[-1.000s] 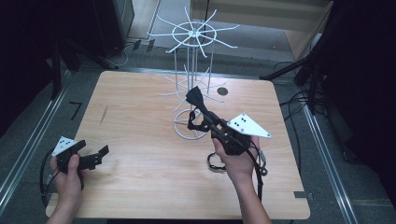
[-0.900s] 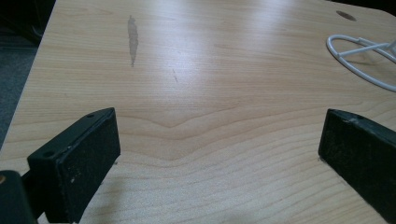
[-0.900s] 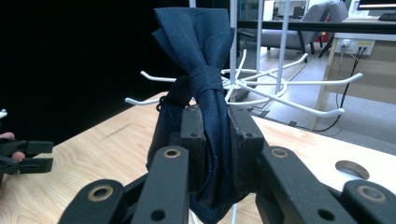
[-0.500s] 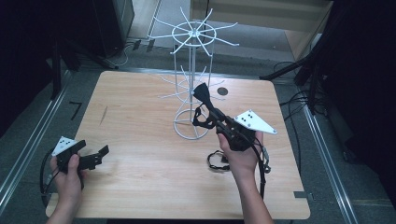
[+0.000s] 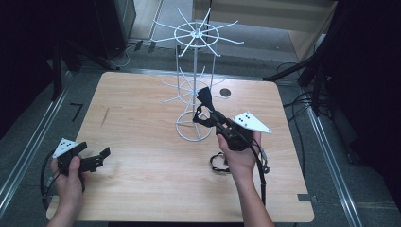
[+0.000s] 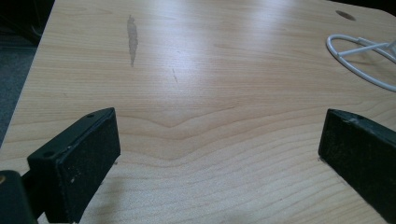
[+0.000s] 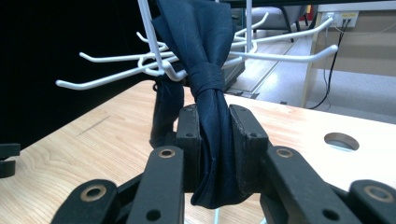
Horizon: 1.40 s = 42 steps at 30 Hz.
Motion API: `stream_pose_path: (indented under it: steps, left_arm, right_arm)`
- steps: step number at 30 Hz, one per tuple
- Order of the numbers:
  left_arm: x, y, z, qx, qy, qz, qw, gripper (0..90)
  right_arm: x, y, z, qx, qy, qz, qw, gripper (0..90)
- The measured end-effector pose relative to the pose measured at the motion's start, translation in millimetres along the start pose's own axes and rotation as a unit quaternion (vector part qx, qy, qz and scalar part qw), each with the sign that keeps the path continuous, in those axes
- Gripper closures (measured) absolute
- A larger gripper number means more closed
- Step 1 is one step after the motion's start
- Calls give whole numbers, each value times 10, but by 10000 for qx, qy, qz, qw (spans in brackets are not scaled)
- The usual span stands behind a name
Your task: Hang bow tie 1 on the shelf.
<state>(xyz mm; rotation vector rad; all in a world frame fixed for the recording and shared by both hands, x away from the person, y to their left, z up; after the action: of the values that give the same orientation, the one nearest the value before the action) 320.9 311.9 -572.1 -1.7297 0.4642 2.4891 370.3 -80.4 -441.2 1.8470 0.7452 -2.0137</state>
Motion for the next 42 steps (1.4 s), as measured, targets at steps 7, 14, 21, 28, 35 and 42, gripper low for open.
stream_pose_path:
  steps: [7, 14, 21, 28, 35, 42]
  left_arm:
    - [1, 2, 0, 0, -3, 16, 10000, 0]
    - [2, 1, 2, 2, -8, 6, 10000, 0]
    - [2, 0, 1, -1, -8, 2, 10000, 0]
    - [1, 1, 3, -6, -2, -4, 10000, 0]
    - [1, 0, 2, -7, -4, 9, 10000, 0]
    - [0, -2, 6, -17, 2, -4, 10000, 0]
  right_arm:
    - [66, 15, -17, -17, -73, 18, 10000, 717]
    - [168, 32, -16, 4, -201, 90, 9998, 600]
    - [295, 128, 43, 135, -323, 191, 9992, 490]
    - [397, 160, 113, 104, -458, 308, 9984, 459]
    - [534, 272, 245, 164, -603, 321, 9975, 458]
    - [656, 372, 383, 215, -749, 296, 9965, 458]
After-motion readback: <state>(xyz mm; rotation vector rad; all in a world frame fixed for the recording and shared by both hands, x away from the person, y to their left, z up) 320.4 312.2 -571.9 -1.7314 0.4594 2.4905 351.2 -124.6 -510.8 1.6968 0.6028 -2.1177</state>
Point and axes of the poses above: each handheld gripper's, and its own axes: z roughly backward along the jaws, x roughly out of its underside, y roughly to its right, the point moved 10 cm from there along -z, roughly forward along the jaws, and after that the axes turned 11 degrees about y, right-handed, at the moved point
